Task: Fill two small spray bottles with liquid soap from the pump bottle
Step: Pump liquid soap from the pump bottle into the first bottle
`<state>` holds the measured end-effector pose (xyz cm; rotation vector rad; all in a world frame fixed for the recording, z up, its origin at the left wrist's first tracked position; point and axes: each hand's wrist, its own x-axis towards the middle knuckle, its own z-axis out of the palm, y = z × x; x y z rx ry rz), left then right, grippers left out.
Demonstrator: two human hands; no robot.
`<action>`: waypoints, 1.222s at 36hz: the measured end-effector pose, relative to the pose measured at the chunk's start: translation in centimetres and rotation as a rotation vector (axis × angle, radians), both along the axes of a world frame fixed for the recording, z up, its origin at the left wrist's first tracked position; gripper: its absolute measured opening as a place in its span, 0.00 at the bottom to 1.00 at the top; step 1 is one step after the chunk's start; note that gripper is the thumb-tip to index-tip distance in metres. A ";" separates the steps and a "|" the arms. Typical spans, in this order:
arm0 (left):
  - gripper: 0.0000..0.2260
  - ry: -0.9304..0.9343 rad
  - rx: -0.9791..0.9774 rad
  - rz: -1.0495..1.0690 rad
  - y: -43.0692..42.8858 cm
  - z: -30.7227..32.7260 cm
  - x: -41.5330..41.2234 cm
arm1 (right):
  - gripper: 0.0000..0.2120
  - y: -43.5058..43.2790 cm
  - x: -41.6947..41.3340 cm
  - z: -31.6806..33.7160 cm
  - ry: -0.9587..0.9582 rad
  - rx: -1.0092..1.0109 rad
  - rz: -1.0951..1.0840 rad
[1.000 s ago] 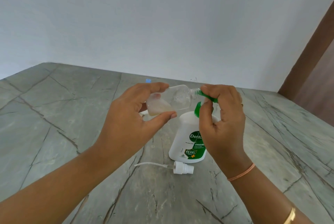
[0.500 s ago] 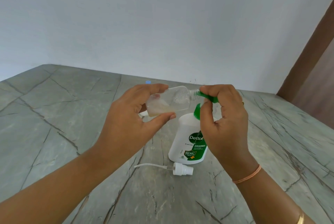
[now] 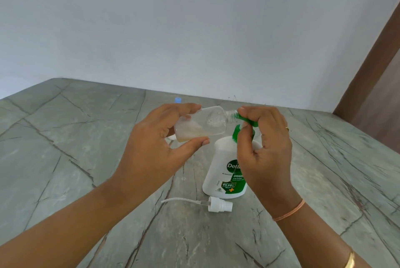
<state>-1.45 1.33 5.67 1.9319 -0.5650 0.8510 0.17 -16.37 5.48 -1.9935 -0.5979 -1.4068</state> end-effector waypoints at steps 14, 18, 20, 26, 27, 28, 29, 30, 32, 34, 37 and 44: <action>0.22 0.017 -0.028 -0.004 -0.2 0.0 -0.1 | 0.10 -0.3 -0.1 0.2 -0.012 -0.033 -0.004; 0.22 0.010 -0.027 -0.001 -0.2 -0.1 -0.2 | 0.10 0.0 0.2 -0.2 -0.037 -0.012 0.001; 0.22 0.008 -0.028 0.004 -0.2 -0.2 -0.1 | 0.10 0.0 0.3 -0.3 -0.037 -0.016 -0.005; 0.23 0.012 -0.030 0.007 -0.2 -0.1 -0.1 | 0.10 -0.1 -0.4 -0.1 0.004 -0.005 -0.001; 0.23 0.016 -0.031 0.006 -0.2 -0.1 -0.2 | 0.10 -0.1 -0.5 0.1 0.020 -0.008 -0.001; 0.24 0.021 -0.033 0.005 -0.2 -0.1 -0.2 | 0.10 -0.2 -0.6 0.3 0.036 -0.016 -0.001; 0.24 0.026 -0.036 0.003 -0.3 0.0 -0.2 | 0.10 -0.3 -0.7 0.6 0.049 -0.029 -0.002; 0.23 0.029 -0.040 0.000 -0.3 0.0 -0.3 | 0.10 -0.4 -0.7 0.9 0.058 -0.044 -0.003; 0.22 0.036 -0.051 -0.005 -0.3 0.0 -0.3 | 0.10 -0.5 -0.7 1.5 0.063 -0.072 -0.015; 0.23 0.043 -0.061 -0.007 -0.3 0.1 -0.3 | 0.10 -0.5 -0.6 1.7 0.063 -0.090 -0.029; 0.23 0.039 -0.059 0.009 -0.2 0.0 -0.2 | 0.10 -0.4 -0.4 1.6 0.052 -0.085 -0.030; 0.23 0.057 -0.063 -0.001 -0.3 0.0 -0.3 | 0.09 -0.1 0.1 0.5 -0.017 -0.026 -0.036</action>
